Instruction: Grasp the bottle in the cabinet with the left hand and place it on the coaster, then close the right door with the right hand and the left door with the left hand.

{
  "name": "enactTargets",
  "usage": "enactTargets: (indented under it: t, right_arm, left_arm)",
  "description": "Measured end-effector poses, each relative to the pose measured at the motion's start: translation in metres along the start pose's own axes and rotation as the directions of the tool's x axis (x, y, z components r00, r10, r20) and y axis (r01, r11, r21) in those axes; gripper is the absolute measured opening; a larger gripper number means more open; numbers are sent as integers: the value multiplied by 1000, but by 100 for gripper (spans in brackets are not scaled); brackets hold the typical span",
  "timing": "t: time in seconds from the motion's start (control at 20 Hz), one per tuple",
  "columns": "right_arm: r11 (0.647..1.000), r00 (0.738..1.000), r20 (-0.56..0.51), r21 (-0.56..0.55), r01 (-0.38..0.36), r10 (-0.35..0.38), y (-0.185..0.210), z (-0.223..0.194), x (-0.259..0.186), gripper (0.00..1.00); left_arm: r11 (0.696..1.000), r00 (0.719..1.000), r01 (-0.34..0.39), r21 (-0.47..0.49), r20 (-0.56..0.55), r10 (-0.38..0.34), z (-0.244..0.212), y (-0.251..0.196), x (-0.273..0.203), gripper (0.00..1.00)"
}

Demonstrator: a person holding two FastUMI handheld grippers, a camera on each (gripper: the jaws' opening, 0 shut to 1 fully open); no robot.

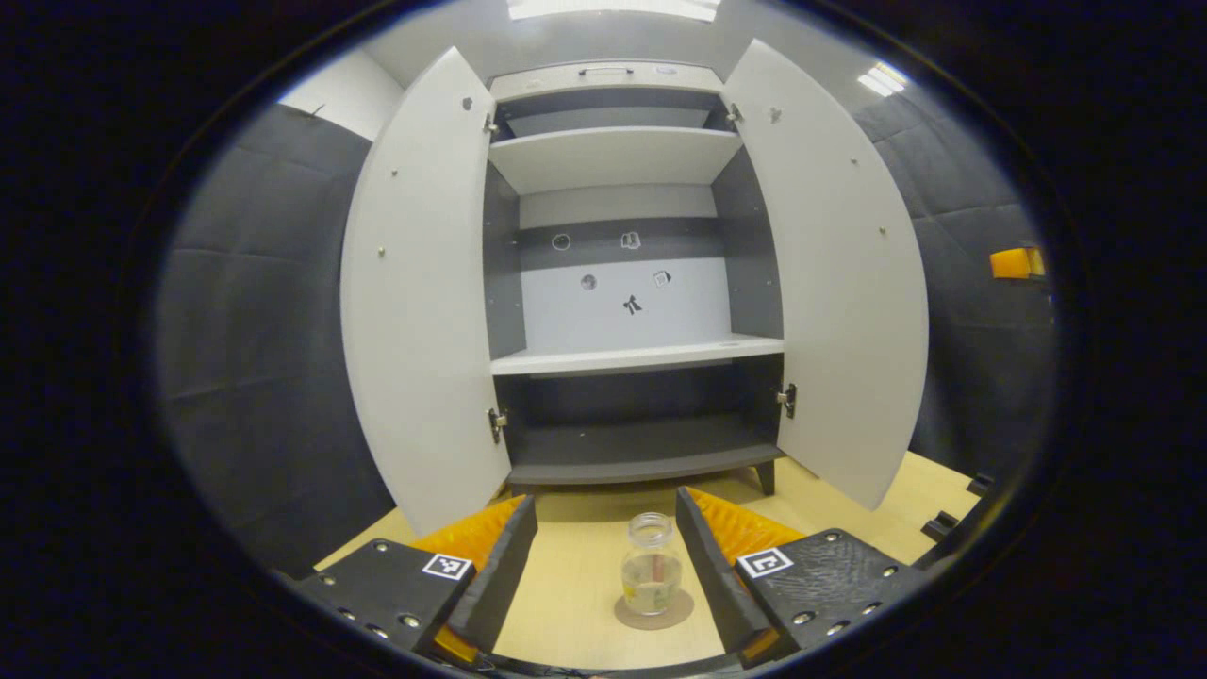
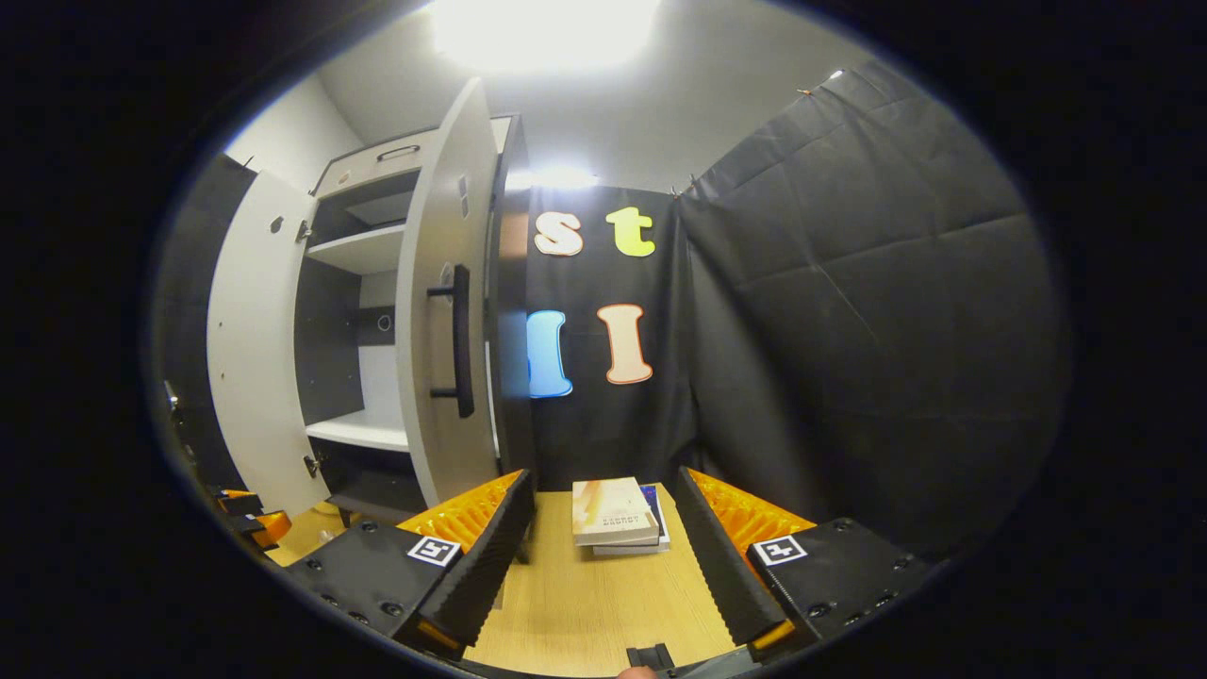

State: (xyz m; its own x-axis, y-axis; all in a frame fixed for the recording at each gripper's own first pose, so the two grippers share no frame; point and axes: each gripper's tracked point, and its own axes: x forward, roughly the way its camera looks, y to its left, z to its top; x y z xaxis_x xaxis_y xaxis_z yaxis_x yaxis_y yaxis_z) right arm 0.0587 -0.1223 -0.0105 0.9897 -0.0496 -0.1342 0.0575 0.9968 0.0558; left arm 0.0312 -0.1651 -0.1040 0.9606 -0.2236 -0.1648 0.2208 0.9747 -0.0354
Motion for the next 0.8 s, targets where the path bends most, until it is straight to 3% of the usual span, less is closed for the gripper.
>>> enactTargets:
  t: [0.4,0.8]
  right_arm:
    - [993,997,-7,-92,78,-79,23,37,45,96]
    - [989,991,27,-58,133,-131,58,64,70,97]
  left_arm:
    - [996,996,-70,-51,51,73,40,83,-16,85]
    - [985,982,-164,-60,82,169,51,164,-22,86]
